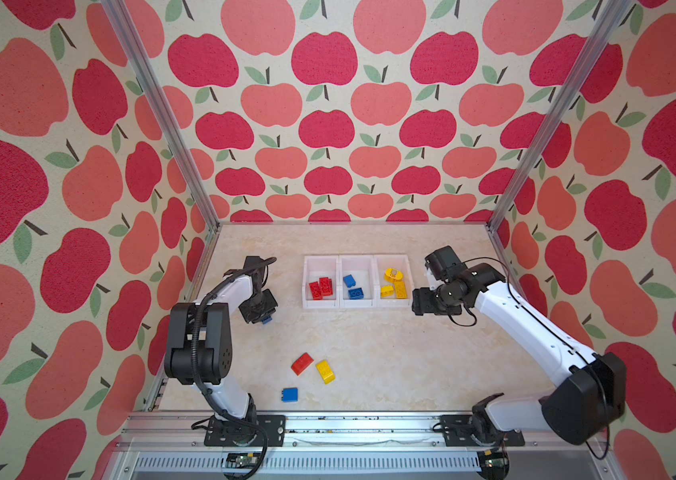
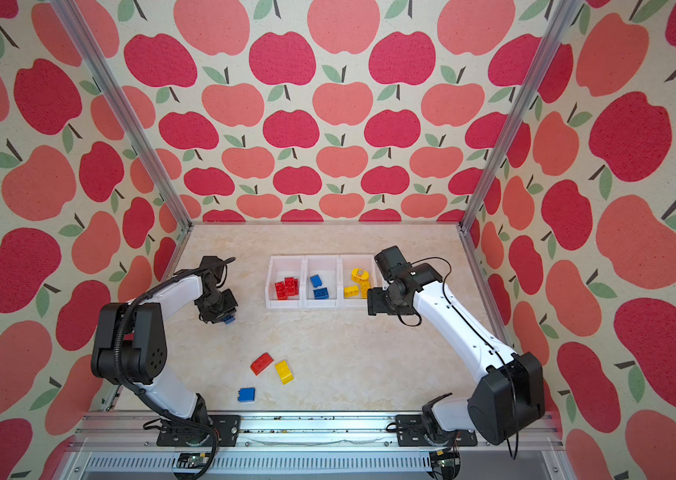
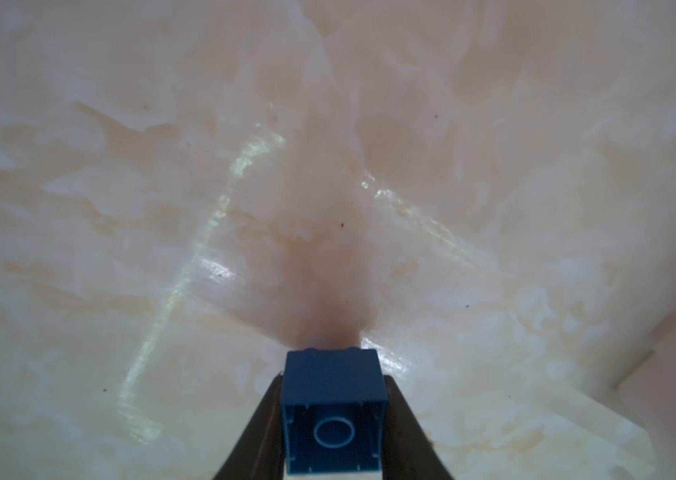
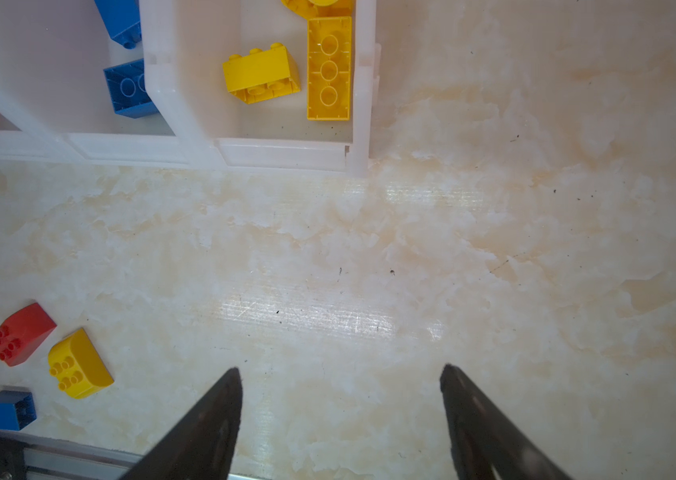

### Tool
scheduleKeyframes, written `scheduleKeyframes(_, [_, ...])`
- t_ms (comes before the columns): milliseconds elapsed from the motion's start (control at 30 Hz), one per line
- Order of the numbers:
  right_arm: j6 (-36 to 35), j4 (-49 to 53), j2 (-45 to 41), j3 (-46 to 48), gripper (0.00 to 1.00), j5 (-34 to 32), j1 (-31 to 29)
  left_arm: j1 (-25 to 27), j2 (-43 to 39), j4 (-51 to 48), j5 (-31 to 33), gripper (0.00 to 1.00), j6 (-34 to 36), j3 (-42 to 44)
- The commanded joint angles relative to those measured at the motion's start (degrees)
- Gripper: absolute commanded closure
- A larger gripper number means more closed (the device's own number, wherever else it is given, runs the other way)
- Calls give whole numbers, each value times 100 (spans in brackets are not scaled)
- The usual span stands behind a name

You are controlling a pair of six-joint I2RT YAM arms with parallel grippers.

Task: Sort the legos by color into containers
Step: 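Lift the blue brick and carry it over the middle blue compartment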

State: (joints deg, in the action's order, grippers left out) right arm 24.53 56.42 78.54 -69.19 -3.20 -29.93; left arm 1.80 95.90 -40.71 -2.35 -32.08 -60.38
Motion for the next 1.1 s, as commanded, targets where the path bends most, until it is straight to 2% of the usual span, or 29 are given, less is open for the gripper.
scheduleKeyframes(0, [58, 11, -160, 183, 21, 125, 78, 88, -346, -302, 188, 71, -69, -74])
scheduleKeyframes(167, [128, -50, -279, 384, 14, 171, 137, 347, -668, -561, 343, 72, -81, -259])
scheduleKeyframes(600, [313, -191, -417, 762, 7, 281, 220, 1398, -1053, -853, 683, 74, -162, -1158])
scheduleKeyframes(867, [385, -212, -505, 846, 1, 250, 231, 2123, -608, -650, 600, 76, -153, -1899])
scheduleKeyframes(1067, [370, -149, -610, 863, 1, 208, 267, 2621, -55, -448, 505, 76, -145, -2550])
